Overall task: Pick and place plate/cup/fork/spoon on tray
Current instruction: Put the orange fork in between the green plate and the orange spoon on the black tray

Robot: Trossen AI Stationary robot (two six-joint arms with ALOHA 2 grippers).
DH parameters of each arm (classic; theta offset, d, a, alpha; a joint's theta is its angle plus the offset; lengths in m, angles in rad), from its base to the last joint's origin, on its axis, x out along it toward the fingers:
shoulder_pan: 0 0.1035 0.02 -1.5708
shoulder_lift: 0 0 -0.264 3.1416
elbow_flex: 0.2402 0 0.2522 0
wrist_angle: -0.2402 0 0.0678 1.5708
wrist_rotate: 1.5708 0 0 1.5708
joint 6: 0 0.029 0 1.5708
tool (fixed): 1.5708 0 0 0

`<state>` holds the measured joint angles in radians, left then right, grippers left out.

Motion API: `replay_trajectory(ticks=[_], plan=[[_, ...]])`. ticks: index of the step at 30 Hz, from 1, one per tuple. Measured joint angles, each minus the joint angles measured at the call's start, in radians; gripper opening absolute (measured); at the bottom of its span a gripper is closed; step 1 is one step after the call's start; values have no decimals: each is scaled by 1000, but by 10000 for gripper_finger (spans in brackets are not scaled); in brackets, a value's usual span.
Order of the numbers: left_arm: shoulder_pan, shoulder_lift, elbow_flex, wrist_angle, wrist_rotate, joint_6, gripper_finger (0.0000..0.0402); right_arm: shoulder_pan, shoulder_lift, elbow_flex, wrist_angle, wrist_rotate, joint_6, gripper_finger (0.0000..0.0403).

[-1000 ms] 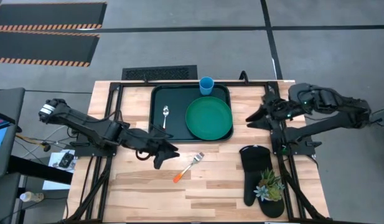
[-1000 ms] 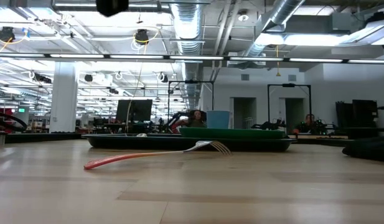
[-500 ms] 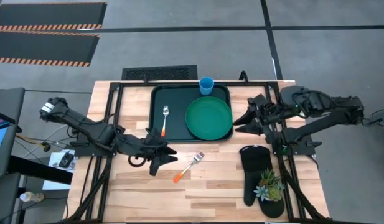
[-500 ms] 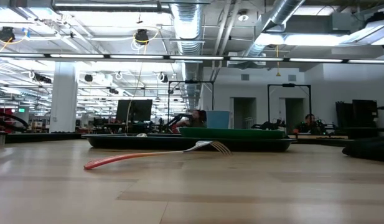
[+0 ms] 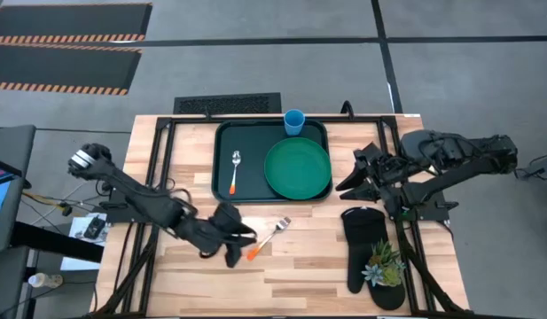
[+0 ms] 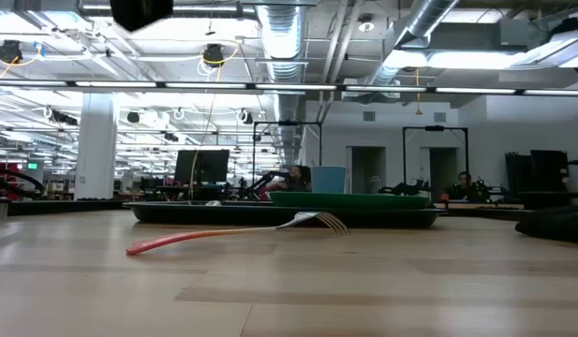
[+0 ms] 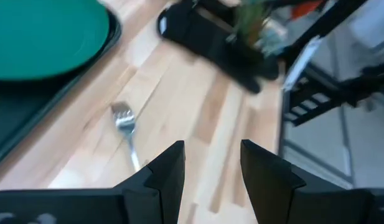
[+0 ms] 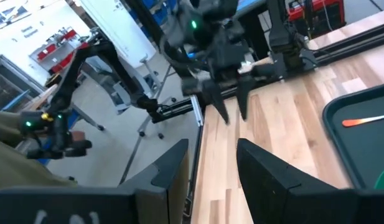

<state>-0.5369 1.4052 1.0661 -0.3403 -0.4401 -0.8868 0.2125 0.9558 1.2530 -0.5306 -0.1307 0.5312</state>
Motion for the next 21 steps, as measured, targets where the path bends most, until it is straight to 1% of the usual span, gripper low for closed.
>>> replay_trajectory(ticks=[2,6,13,19,21], plan=[[0,54,0,-5,-24,-31,139,5,0,0,-2,0,0,159],[16,156,0,-2,-110,-102,139,4,12,0,-3,10,0,159],[63,312,0,67,-172,-102,139,4,37,0,-34,25,2,159],[95,425,0,272,-132,-21,139,22,65,0,-46,27,3,159],[97,447,0,292,-139,-14,139,31,79,0,-42,27,3,159]])
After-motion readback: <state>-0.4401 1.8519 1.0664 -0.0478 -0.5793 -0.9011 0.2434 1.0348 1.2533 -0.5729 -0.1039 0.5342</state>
